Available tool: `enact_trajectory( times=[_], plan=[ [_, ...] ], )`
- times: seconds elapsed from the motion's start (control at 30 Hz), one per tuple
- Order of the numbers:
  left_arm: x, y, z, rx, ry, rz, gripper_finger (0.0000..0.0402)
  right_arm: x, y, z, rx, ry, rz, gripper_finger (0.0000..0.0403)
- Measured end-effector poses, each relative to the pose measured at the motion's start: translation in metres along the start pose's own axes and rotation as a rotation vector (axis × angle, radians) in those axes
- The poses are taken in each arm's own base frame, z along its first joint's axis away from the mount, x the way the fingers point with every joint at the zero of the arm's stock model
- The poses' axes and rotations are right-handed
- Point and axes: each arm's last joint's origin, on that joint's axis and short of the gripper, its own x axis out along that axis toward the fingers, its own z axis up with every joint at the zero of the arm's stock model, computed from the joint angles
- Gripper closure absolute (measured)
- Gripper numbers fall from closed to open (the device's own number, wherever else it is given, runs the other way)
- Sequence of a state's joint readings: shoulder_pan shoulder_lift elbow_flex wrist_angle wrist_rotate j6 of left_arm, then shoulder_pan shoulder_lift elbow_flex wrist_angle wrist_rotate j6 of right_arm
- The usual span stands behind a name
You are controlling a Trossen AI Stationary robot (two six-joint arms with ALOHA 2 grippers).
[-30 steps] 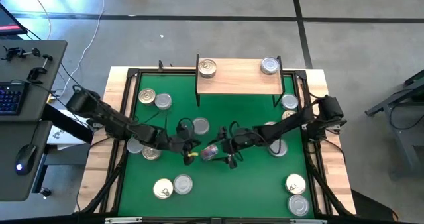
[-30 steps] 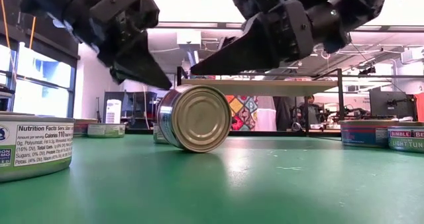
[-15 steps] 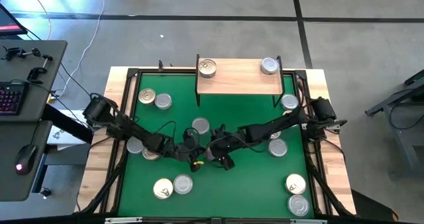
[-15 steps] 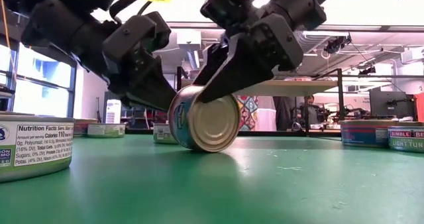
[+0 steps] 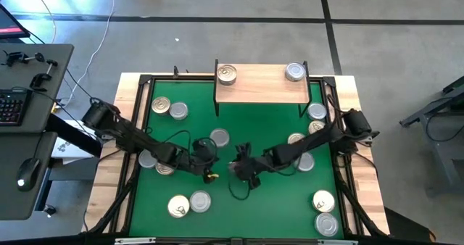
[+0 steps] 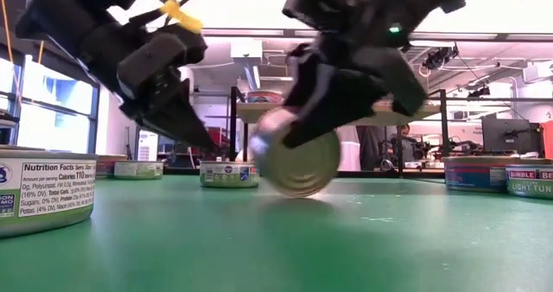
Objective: Stack canned seafood by type on shelf
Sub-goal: Put the blue pink tuna can on the shelf
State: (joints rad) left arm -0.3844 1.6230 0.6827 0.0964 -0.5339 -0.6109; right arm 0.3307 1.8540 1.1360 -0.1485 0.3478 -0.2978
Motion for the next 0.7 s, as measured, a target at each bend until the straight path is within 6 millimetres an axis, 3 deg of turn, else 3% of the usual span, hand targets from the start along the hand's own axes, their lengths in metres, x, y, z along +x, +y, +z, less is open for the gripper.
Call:
enact_trajectory(
  times=[0.1,0.17,0.3,0.4,0.53,0.7],
  plan=[
    [-0.002,0.001,-0.005,0.003,0.002,0.059,0.0401,-0.027,0.003,0.004,-0.099,0.064,-0.202,0.0224],
    [-0.001,0.000,-0.006,0.003,-0.011,0.071,0.0401,-0.051,-0.008,0.010,-0.125,0.066,-0.325,0.0224],
    [0.000,0.000,-0.006,0.001,-0.024,0.078,0.0401,-0.086,-0.049,0.011,-0.153,0.102,-0.529,0.0224],
    [0.000,0.000,-0.005,0.012,-0.041,0.094,0.0401,-0.099,-0.089,0.006,-0.146,0.110,-0.605,0.0224],
    [0.001,-0.001,-0.004,0.019,-0.055,0.096,0.0401,-0.084,-0.136,-0.016,-0.140,0.157,-0.595,0.0224],
    [0.001,-0.002,-0.002,0.023,-0.076,0.093,0.0401,-0.062,-0.177,-0.040,-0.142,0.231,-0.644,0.0224]
  ],
)
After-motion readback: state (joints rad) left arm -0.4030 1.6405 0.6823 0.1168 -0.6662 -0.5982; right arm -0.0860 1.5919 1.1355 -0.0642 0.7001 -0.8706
